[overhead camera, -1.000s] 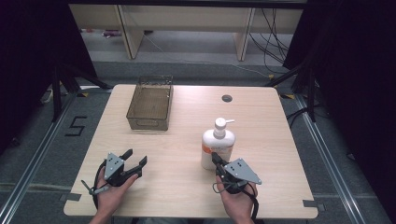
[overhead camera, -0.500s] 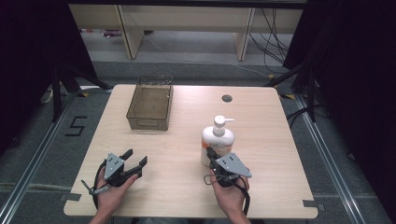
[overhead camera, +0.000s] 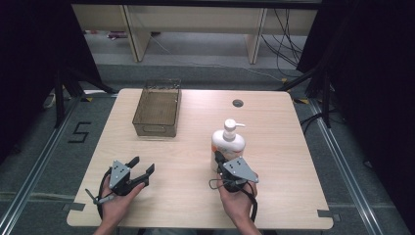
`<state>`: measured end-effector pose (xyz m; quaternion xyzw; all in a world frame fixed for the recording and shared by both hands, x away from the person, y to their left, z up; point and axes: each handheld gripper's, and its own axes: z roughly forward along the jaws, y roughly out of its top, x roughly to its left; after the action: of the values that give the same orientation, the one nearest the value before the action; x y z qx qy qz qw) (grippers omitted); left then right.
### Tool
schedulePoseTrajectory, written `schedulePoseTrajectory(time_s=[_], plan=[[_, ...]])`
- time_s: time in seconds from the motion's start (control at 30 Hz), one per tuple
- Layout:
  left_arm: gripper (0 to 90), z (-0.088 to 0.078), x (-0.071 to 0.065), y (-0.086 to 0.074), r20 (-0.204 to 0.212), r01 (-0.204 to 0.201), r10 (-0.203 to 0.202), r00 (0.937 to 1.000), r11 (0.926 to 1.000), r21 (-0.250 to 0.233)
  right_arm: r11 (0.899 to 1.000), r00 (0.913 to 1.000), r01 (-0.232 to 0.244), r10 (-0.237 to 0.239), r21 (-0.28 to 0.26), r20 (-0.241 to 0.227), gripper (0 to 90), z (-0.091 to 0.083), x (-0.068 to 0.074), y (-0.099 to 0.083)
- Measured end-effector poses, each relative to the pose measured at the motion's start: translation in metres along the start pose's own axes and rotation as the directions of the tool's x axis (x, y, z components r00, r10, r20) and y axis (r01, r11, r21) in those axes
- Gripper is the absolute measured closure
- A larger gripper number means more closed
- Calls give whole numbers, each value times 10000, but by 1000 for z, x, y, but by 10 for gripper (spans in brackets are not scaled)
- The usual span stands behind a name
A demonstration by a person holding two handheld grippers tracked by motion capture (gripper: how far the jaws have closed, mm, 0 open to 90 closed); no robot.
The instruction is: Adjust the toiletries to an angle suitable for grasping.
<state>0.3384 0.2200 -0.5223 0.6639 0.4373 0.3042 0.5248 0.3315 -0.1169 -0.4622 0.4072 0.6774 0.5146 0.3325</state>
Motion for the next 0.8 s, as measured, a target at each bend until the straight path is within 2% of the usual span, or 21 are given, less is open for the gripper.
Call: schedulePoseTrajectory(time_s=[0.07, 0.2, 0.23, 0.43, 0.5, 0.53, 0.67, 0.8], plan=[[329, 0, 0, 0, 6, 8, -8, 10000, 10000, -13, 9999, 10000, -87, 87, 85, -27, 900, 1, 1, 0], [329, 0, 0, 0, 17, 1, -1, 10000, 10000, -35, 10000, 10000, 49, -49, -53, -74, 900, 3, 0, 0], [329, 0, 0, 0, 28, -24, 24, 10000, 10000, -24, 9999, 9999, -91, 91, -56, -125, 900, 4, 1, 0], [326, 1, 0, 0, 56, -51, 52, 10000, 9999, -108, 10000, 10000, 47, -47, 7, -4, 900, 5, 0, -1], [327, 1, 0, 0, 48, -57, 58, 10000, 9999, -101, 9999, 9999, -97, 97, -50, -70, 900, 6, 0, -1], [327, 1, 0, 0, 48, -54, 54, 10000, 9999, -104, 10000, 10000, 9, -8, -69, 58, 900, 6, 0, -1], [328, 1, 0, 0, 35, -51, 51, 10000, 9999, -93, 10000, 10000, -49, 49, -24, -45, 900, 8, 2, -1], [329, 1, 0, 0, 32, -23, 23, 10000, 10000, -81, 9998, 9997, 208, -208, -36, -89, 900, 5, 3, 0]])
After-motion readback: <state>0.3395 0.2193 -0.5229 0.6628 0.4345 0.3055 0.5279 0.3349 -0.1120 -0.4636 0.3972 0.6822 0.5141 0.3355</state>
